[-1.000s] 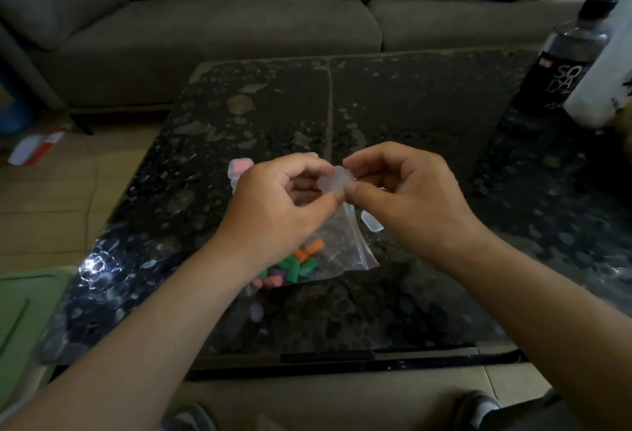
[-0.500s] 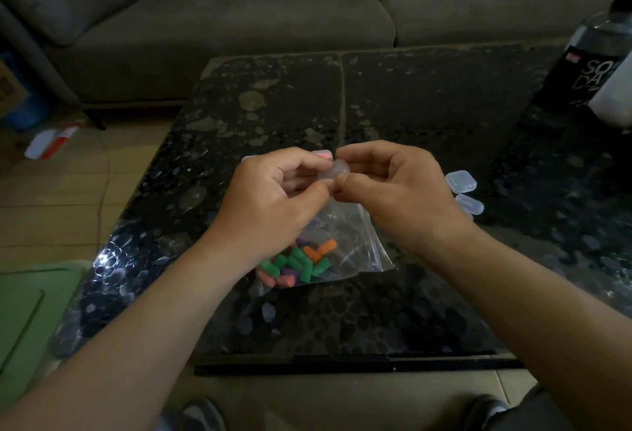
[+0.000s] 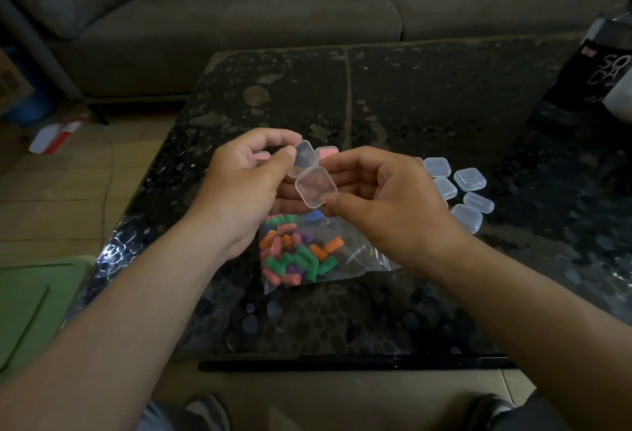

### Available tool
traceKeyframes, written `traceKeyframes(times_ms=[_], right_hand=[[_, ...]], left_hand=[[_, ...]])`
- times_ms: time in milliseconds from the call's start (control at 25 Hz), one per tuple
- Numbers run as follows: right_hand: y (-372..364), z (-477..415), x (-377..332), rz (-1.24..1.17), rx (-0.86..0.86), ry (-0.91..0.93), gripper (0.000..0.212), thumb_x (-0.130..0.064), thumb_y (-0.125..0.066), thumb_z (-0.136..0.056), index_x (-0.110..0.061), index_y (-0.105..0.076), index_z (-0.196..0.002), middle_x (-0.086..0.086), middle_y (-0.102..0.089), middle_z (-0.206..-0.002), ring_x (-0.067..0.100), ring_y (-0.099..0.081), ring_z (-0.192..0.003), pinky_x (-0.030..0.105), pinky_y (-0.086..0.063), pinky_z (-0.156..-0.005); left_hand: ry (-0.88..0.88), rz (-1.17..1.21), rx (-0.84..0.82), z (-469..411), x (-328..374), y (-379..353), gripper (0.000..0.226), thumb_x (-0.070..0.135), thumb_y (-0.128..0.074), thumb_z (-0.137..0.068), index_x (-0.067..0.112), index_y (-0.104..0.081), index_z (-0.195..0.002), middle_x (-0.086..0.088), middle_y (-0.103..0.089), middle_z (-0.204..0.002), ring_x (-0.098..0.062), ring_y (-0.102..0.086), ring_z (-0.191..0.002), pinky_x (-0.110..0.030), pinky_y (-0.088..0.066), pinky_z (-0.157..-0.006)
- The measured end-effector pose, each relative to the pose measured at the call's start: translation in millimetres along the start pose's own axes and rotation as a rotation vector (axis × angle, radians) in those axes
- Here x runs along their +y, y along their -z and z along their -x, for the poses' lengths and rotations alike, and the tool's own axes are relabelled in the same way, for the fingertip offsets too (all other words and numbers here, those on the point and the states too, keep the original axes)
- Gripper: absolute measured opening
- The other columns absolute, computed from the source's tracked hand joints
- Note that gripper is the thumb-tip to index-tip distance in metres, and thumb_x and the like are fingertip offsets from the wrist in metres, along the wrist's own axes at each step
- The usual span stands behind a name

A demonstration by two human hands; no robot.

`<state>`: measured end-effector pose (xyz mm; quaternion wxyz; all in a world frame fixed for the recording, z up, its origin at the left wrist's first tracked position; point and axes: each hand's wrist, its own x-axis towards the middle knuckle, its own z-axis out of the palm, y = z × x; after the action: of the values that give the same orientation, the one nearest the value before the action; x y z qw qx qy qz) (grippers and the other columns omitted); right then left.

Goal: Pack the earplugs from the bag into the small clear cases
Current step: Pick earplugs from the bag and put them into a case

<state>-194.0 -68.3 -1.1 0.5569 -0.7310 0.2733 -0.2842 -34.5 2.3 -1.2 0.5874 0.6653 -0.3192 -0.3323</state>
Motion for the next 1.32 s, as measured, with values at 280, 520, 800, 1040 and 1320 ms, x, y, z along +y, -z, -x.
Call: traceKeyframes(times_ms=[280, 520, 800, 1040, 1320], right_hand=[[7.4, -1.4, -5.4, 0.156, -0.084, -0.146, 0.022, 0.000, -0.072, -0.087, -0.015, -0.075, -0.102, -0.002, -0.074, -0.090, 0.010, -0.071, -0.083, 0.024, -0.061, -0.073], [25.1, -10.8, -7.5, 0.373, 0.106, -0.280, 0.038, 0.008, -0.051, -0.089, -0.025, -0.070, -0.087, -0.002, -0.066, -0.080, 0.009, -0.061, -0.070, 0.027, -0.050, -0.055], [22.6, -9.1, 5.3, 0.536, 0.048, -0.415, 0.022, -0.006, -0.069, -0.090, -0.027, -0.066, -0.087, -0.003, -0.067, -0.094, 0.016, -0.067, -0.092, 0.039, -0.061, -0.080], [13.6, -5.0, -0.6, 0.300, 0.067, -0.590, 0.015, 0.003, -0.064, -0.091, -0.012, -0.066, -0.089, 0.009, -0.071, -0.088, 0.015, -0.074, -0.063, 0.027, -0.060, -0.056], [0.0, 0.0, -0.1, 0.171, -0.170, -0.643, 0.011, 0.001, -0.061, -0.094, -0.001, -0.072, -0.096, 0.013, -0.074, -0.074, 0.015, -0.071, -0.054, 0.023, -0.054, -0.049]], left_hand=[[0.079, -0.071, -0.115, 2.0, -2.3, 5.9, 0.029, 0.007, -0.068, -0.097, 0.023, -0.068, -0.121, -0.013, -0.079, -0.094, -0.026, -0.077, -0.098, -0.053, -0.060, -0.088], [0.160, -0.180, -0.111, 5.0, -3.2, 22.4, 0.019, 0.010, -0.069, -0.096, 0.027, -0.072, -0.103, -0.001, -0.067, -0.131, -0.020, -0.076, -0.095, -0.044, -0.064, -0.071], [0.185, -0.319, -0.094, 8.2, -12.3, 46.3, 0.020, 0.012, -0.069, -0.097, 0.019, -0.068, -0.115, -0.003, -0.079, -0.081, -0.014, -0.077, -0.069, -0.032, -0.058, -0.056], [0.263, -0.357, -0.174, 14.9, -16.4, 55.9, 0.020, 0.015, -0.070, -0.096, 0.020, -0.067, -0.115, -0.006, -0.080, -0.084, -0.015, -0.077, -0.073, -0.032, -0.059, -0.059], [0.310, -0.314, -0.210, 14.6, -20.8, 54.7, 0.021, 0.007, -0.071, -0.093, 0.015, -0.068, -0.113, -0.010, -0.080, -0.089, -0.020, -0.078, -0.079, -0.033, -0.061, -0.062]])
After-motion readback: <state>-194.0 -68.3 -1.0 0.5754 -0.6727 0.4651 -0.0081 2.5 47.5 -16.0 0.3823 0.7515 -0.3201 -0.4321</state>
